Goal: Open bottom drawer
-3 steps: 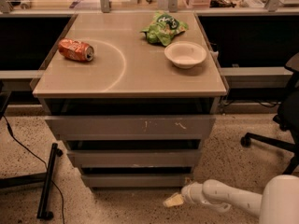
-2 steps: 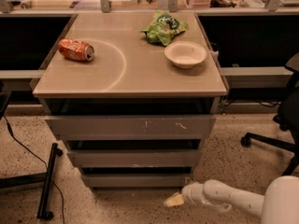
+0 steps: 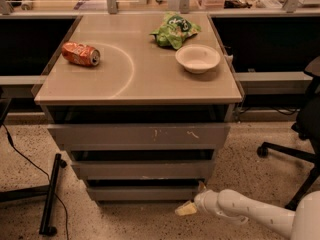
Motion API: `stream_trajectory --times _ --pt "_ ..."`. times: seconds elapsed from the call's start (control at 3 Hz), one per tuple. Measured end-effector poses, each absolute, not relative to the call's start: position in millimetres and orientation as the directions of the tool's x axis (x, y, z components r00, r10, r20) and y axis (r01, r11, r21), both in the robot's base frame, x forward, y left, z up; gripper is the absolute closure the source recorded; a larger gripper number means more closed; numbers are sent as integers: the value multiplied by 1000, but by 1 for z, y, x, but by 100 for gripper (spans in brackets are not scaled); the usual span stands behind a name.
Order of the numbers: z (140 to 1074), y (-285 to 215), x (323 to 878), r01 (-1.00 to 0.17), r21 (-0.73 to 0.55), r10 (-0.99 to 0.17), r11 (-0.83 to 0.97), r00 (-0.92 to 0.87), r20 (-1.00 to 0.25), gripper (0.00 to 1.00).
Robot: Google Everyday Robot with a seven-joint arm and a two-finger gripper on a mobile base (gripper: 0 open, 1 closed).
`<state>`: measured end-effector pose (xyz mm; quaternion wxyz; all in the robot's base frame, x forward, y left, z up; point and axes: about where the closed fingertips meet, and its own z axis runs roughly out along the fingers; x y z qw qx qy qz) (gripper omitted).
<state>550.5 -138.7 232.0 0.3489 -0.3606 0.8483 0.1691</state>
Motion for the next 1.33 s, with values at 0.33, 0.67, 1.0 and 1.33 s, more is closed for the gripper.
stream_trajectory --times 0.33,0.67,1.0,1.33 --pt "236 -138 553 -731 28 -495 682 -489 -718 0" --pt "229 -129 559 -743 42 -491 668 -482 -726 0" --pt "222 -112 578 -768 50 -493 638 -458 -740 0" --pt "205 -99 593 -787 67 -500 614 -453 -738 0"
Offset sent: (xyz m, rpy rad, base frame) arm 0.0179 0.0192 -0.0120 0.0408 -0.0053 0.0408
